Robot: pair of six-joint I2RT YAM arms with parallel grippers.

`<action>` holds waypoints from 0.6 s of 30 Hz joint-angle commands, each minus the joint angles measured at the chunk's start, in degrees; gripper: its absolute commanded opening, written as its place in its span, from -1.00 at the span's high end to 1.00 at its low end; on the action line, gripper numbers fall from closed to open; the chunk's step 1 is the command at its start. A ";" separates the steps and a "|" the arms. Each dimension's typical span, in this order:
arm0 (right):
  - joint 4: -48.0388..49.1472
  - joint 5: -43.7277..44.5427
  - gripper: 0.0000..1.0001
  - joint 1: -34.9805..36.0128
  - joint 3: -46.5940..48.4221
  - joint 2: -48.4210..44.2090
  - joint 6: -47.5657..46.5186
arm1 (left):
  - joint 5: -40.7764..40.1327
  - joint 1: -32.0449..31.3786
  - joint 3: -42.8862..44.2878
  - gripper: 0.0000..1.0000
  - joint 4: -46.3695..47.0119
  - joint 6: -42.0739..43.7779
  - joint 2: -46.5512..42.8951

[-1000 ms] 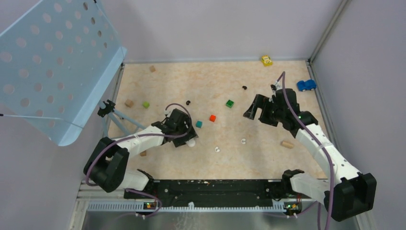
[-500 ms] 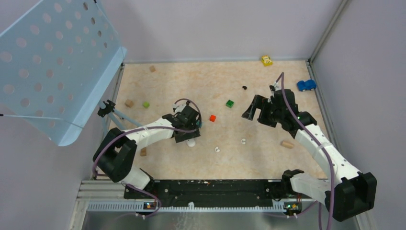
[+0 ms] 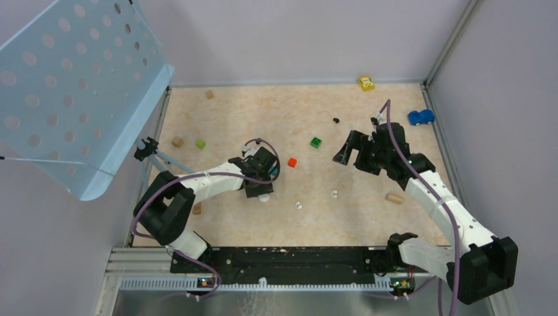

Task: Insert the wireless bluetooth earbuds into the charging case
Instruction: Pick up the charging case from the center of the board.

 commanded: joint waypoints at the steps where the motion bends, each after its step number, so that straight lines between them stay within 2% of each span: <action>1: 0.02 0.61 -0.87 0.57 0.69 -1.43 0.38 | 5.40 -0.31 -0.66 -0.03 5.79 1.64 1.28; 4: 0.05 0.39 -0.87 0.57 0.86 -1.13 0.37 | 7.07 -0.29 -0.37 0.04 8.88 5.66 -0.27; 11: -0.09 -1.00 -0.87 0.54 1.74 -0.46 0.33 | 15.78 -0.19 2.77 0.06 14.29 16.58 -1.60; 18: 3.72 -5.37 -0.87 0.54 0.20 -0.39 4.11 | 27.62 -0.18 5.92 0.09 18.23 20.00 -1.82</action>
